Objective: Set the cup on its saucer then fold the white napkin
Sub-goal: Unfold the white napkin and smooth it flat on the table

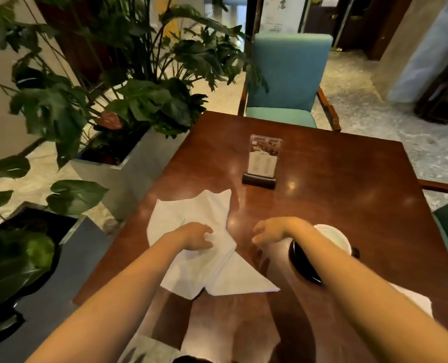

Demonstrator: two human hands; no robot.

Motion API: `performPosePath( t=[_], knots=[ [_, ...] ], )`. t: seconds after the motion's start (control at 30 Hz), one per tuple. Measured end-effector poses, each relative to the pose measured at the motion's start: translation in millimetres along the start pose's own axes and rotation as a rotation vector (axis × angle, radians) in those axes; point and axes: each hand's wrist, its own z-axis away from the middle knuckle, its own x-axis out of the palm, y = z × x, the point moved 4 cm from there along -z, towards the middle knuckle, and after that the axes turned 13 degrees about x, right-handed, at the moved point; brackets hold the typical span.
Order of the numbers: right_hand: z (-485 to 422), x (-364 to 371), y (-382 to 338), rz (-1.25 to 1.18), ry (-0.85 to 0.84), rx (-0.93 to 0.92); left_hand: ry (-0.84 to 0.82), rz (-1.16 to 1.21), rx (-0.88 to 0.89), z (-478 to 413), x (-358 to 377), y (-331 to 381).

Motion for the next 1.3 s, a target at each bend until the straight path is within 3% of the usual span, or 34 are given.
performPosePath(
  t=[0.13,0.47,0.7,0.83,1.0,1.13,1.3],
  knots=[
    [-21,38,-43,-0.148,-0.066,-0.013,0.025,0.043,-0.038,16,18,-33],
    [-26,119,-86,-0.203,0.481,0.063,0.380,0.161,-0.156,42,66,-84],
    [-26,120,-85,-0.214,0.653,0.103,0.456,0.150,-0.171,50,71,-97],
    [-26,118,-81,-0.236,0.642,0.113,0.486,0.093,-0.207,55,67,-101],
    [-26,111,-71,-0.248,0.580,0.128,0.554,0.202,-0.150,61,63,-102],
    [-23,102,-62,-0.226,0.550,0.155,0.698,0.257,-0.249,77,58,-105],
    [-9,83,-88,-0.488,0.516,-0.083,0.837,0.431,-0.224,83,38,-86]
  ],
)
